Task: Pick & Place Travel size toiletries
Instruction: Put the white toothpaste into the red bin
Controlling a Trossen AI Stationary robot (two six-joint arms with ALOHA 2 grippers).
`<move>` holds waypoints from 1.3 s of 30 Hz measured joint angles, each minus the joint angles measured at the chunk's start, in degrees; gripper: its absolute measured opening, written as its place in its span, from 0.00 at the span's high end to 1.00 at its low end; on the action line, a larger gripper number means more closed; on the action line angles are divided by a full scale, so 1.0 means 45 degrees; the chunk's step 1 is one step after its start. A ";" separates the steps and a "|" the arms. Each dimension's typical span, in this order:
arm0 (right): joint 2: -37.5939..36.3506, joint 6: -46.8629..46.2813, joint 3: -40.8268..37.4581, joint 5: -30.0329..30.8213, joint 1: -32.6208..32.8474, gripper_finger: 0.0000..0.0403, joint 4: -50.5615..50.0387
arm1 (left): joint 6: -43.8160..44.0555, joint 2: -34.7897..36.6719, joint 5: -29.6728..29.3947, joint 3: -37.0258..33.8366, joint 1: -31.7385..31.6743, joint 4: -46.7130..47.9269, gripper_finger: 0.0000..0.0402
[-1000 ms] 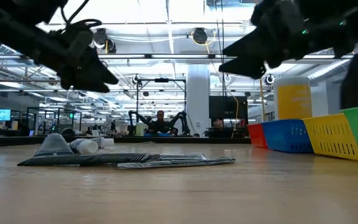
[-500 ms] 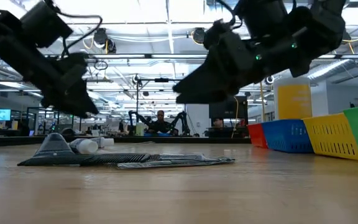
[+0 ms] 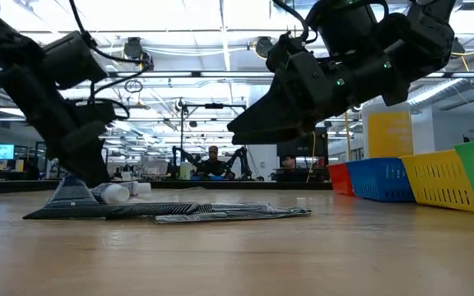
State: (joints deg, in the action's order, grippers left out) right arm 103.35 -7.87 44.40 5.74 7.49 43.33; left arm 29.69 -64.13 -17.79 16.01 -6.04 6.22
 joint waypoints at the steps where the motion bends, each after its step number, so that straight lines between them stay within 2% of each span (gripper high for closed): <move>1: 0.0000 0.0002 0.0000 0.0000 0.0000 0.21 0.0009 | 0.0010 -0.0208 0.0032 0.0000 0.0000 -0.0136 0.47; 7: 0.0000 0.0002 0.0000 -0.0005 0.0001 0.21 -0.0058 | -0.0178 -0.1191 0.0103 0.0015 0.0000 -0.1051 0.57; 12: 0.0000 0.0005 0.0000 -0.0010 0.0019 0.21 -0.0097 | -0.0602 -0.1630 0.0324 0.0015 0.0000 -0.2020 0.70; 20: 0.0000 0.0156 0.0000 -0.0010 0.0019 0.21 -0.0161 | -0.2029 -0.1776 0.2064 -0.0005 0.0056 -0.4198 0.96; 22: 0.0000 0.0222 0.0000 -0.0015 0.0019 0.21 -0.0161 | -0.2170 -0.1775 0.2101 -0.0005 0.0171 -0.4793 0.99; 31: 0.0000 0.0240 0.0000 -0.0015 0.0019 0.21 -0.0161 | -0.1288 -0.1760 0.1739 0.0051 0.0279 -0.5241 0.94; 34: 0.0000 0.0243 -0.0002 -0.0015 0.0019 0.21 -0.0240 | -0.0877 -0.1760 0.1800 0.0058 0.0282 -0.4864 0.83; 39: 0.0000 0.0245 -0.0005 -0.0015 0.0019 0.21 -0.0442 | 0.0102 -0.1760 0.1129 0.0058 0.0280 -0.4077 0.56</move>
State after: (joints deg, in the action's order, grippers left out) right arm 103.35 -6.76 44.38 5.67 7.57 41.34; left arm 30.15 -72.05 -12.71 16.27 -4.78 -12.13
